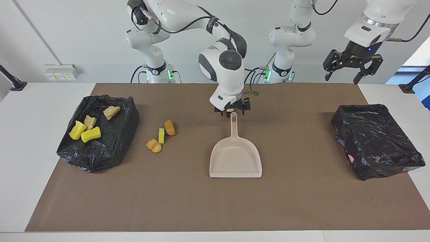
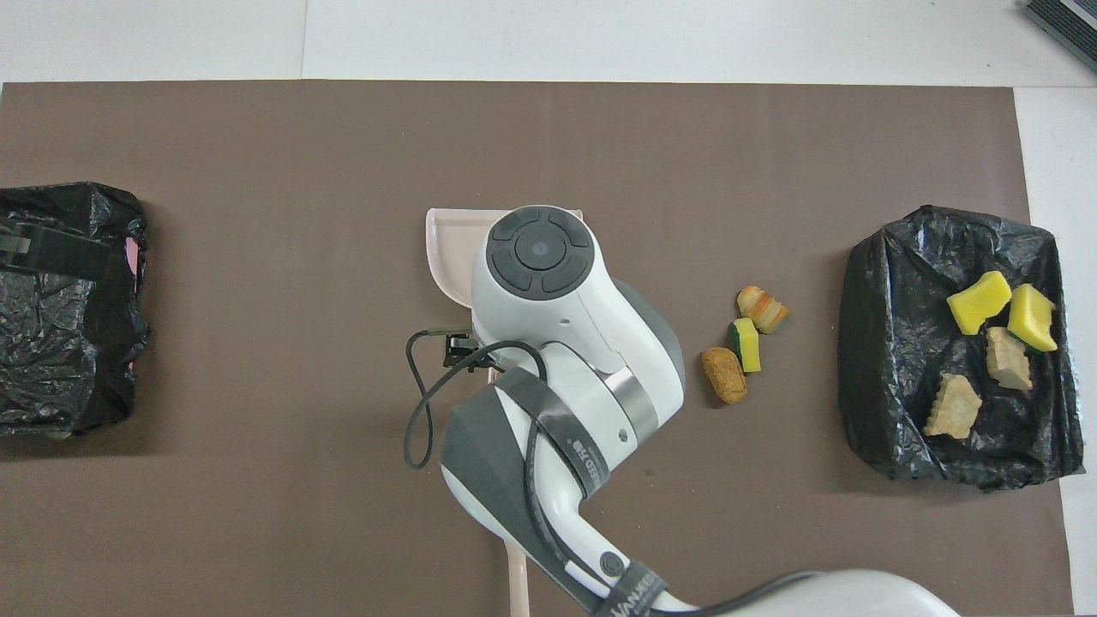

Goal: Sweep and dump trash in bin
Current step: 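Set the dustpan down on the mat and release the right gripper, then grasp the dustpan handle with the left gripper and lift it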

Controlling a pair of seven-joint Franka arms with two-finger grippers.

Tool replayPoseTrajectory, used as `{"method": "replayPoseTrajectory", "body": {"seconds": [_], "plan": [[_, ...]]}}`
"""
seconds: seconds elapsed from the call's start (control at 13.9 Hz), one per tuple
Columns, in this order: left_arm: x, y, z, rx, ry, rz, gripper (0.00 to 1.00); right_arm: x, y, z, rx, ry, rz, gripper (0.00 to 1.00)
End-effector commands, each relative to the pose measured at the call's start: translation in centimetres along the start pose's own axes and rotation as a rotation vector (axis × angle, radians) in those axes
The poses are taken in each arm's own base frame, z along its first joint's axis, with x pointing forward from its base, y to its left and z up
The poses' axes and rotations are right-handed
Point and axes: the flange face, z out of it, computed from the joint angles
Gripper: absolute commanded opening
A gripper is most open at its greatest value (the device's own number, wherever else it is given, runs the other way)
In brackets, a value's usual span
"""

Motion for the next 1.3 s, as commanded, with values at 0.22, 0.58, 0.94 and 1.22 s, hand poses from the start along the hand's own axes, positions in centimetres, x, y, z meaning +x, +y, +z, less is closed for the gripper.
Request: {"method": "replayPoseTrajectory", "body": {"seconds": [0.22, 0.58, 0.94, 1.22], "plan": [[2.3, 1.5, 2.1, 0.002, 0.037, 0.009, 1.00, -8.6, 2.6, -5.0, -0.074, -0.127, -0.051, 1.00], [6.5, 7.7, 7.5, -0.014, 0.035, 0.003, 1.00, -15.7, 3.4, -1.3, -0.040, -0.189, -0.045, 1.00], [8.9, 15.0, 12.7, -0.030, 0.052, 0.030, 1.00, -20.7, 4.6, 3.5, -0.007, -0.206, -0.008, 1.00], [8.8, 22.6, 20.2, -0.038, 0.035, 0.089, 1.00, -23.0, 3.6, 6.9, -0.016, -0.185, -0.008, 1.00]]}}
